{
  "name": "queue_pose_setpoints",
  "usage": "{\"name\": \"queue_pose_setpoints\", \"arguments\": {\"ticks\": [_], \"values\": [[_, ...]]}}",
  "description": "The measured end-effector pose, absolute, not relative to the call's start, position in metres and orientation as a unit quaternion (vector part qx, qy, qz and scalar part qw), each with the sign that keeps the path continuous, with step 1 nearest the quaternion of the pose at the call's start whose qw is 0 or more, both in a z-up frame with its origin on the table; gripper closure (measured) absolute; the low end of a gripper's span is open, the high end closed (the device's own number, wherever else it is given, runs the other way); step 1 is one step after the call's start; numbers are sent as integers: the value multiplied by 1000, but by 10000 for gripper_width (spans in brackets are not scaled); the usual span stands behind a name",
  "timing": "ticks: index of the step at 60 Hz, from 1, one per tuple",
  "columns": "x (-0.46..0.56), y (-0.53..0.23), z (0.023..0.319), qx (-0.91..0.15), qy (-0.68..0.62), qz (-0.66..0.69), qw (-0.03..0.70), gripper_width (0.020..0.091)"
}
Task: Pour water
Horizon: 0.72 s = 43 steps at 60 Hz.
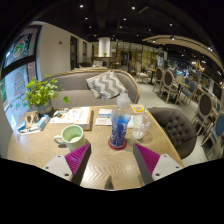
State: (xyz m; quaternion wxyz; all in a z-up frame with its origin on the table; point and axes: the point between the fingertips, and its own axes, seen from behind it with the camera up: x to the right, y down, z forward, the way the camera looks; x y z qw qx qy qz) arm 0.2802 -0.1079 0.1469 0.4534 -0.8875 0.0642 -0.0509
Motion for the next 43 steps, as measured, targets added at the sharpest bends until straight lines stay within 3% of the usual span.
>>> {"name": "queue_pose_setpoints", "arguments": {"ticks": [15,24,43], "values": [[201,-206,226,-887,61,-44,456,250],[173,-238,252,-882,57,-53,465,253],[156,-259,258,-882,65,-62,463,253]]}}
